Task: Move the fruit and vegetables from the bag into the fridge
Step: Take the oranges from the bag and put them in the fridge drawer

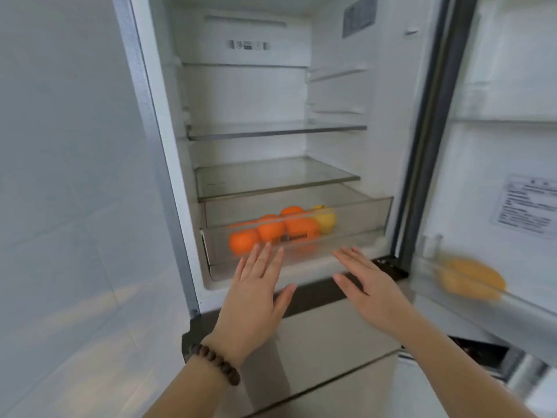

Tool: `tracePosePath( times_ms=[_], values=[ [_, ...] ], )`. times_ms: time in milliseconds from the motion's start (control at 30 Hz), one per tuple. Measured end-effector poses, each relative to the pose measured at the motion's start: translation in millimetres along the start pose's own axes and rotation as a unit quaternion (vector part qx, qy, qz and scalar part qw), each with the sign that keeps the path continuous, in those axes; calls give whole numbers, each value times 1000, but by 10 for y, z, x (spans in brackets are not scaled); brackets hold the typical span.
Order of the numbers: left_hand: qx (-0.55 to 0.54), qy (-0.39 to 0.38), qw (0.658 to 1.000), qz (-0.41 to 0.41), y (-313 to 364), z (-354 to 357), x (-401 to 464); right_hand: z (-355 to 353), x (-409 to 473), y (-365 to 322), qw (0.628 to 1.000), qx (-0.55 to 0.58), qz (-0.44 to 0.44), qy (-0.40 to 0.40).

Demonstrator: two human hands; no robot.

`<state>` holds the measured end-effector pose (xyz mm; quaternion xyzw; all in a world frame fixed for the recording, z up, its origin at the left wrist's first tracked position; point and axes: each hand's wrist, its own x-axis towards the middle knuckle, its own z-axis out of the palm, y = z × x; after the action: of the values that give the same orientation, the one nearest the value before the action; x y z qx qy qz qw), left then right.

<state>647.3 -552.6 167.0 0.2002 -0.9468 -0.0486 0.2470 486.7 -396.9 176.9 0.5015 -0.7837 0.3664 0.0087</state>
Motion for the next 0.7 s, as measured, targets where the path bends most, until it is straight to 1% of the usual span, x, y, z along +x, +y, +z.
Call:
tracePosePath(
  times_ms=[100,200,367,433,533,700],
  values=[
    [-29,-48,998,24,193,211,-199,117,-511,65,997,-4,74,25],
    [-51,-80,994,60,464,433,-381,180,-1034,166,988,-20,140,57],
    [-82,-157,975,136,1084,861,-635,47,-2029,354,956,-61,265,112],
    [-108,-169,964,174,1435,1017,-748,-53,-2485,432,936,-81,312,143],
    [-143,-198,939,243,2035,1218,-1004,-193,-3212,511,894,-106,382,206],
    [-177,-259,873,374,3121,1414,-1667,-357,-4449,469,814,-119,494,282]
  ],
)
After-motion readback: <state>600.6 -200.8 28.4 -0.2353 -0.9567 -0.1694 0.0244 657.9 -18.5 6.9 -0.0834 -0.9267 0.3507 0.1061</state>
